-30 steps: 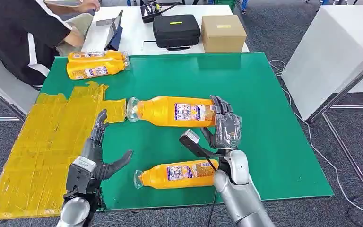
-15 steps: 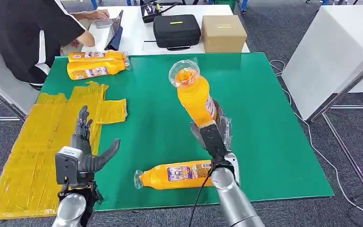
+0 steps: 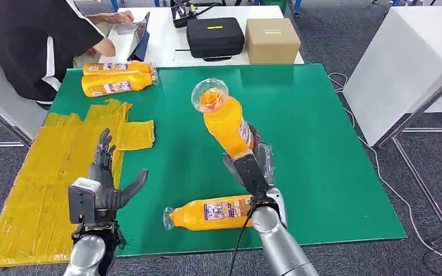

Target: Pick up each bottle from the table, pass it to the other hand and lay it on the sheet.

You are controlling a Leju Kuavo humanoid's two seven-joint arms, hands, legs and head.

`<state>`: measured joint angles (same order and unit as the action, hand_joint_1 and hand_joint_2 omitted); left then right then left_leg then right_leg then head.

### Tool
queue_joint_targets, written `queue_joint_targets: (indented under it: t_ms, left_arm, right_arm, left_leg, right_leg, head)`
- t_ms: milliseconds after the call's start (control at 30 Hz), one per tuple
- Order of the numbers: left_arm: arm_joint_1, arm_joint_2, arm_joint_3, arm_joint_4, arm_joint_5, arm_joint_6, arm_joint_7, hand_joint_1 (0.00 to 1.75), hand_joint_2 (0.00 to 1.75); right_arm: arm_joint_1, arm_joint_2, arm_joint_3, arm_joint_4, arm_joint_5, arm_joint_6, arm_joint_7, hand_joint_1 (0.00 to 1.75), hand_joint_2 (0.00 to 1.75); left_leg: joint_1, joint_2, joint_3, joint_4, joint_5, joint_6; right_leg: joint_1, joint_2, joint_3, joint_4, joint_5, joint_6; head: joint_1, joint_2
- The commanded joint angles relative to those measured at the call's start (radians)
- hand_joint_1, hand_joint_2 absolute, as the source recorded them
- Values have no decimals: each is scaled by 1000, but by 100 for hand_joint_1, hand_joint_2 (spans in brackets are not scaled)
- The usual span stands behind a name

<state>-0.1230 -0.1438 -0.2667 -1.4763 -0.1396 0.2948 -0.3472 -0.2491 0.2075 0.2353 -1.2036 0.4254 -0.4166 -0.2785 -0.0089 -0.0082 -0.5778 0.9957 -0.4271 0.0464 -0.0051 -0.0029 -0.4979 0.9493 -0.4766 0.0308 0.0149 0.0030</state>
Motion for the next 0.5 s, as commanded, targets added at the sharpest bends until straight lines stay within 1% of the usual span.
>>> queue_joint_targets:
  t_ms: [33, 100, 133, 167, 200, 233, 267, 300, 400, 500]
  left_arm:
    - [-26, 34, -51, 46, 70, -109, 24, 0, 175]
    - [-40, 37, -74, 50, 53, -136, 39, 0, 175]
    - [-57, 49, -98, 56, 41, -174, 60, 0, 175]
    - [-65, 54, -107, 58, 32, -193, 69, 0, 175]
    - [-84, 66, -128, 62, -2, -224, 81, 0, 175]
    - [-93, 70, -134, 58, -32, -249, 89, 0, 175]
    - [-101, 73, -136, 50, -59, -286, 93, 0, 175]
    - [-105, 71, -131, 43, -68, -306, 96, 0, 175]
    - [-112, 77, -123, 27, -76, -336, 104, 0, 175]
    - [-110, 81, -119, 20, -73, -341, 106, 0, 175]
  right_arm:
    - [-63, -7, 99, 134, -50, 39, -28, 175, 175]
    - [-61, -7, 127, 135, -63, 79, -40, 175, 175]
    - [-61, -12, 145, 130, -78, 123, -48, 175, 175]
    - [-61, -15, 156, 126, -79, 141, -48, 175, 175]
    - [-59, -27, 176, 111, -84, 187, -54, 175, 175]
    - [-55, -35, 184, 94, -77, 206, -56, 175, 175]
    - [-48, -50, 197, 67, -74, 261, -57, 175, 175]
    - [-40, -57, 193, 45, -72, 292, -54, 175, 175]
    - [-28, -72, 186, 8, -51, 346, -40, 175, 175]
    - [-24, -74, 182, -2, -52, 353, -38, 175, 175]
  left_leg:
    - [1, 3, 3, -1, -1, -3]
    - [1, 2, 3, -1, -1, -3]
    - [1, 2, 2, -1, -1, -3]
    - [0, 1, 1, -1, 0, -2]
    - [1, 1, 2, -1, 0, -3]
    - [1, 0, 1, 0, 0, -2]
    - [1, -1, 1, 0, 0, -3]
    - [0, -1, 0, 0, 0, -2]
    - [1, -1, 0, 0, 0, -3]
    - [1, -1, 0, 0, 0, -3]
  right_leg:
    - [1, 3, 3, -1, 0, -1]
    - [0, 2, 2, -1, 0, -1]
    - [1, 2, 2, -1, 0, -1]
    - [0, 1, 1, -1, 0, -1]
    - [1, 0, 2, -1, 0, -1]
    - [0, 0, 1, 0, 0, -1]
    - [1, -1, 1, -1, 0, -1]
    - [0, -1, 0, 0, 0, 0]
    - [1, -2, 1, -1, -1, -1]
    - [1, -1, 1, -1, 0, -1]
  head:
    - [0, 0]
    - [0, 0]
    - [0, 0]
    - [0, 0]
    - [0, 0]
    - [0, 0]
    - [0, 0]
    - [0, 0]
    - [0, 0]
    - [0, 0]
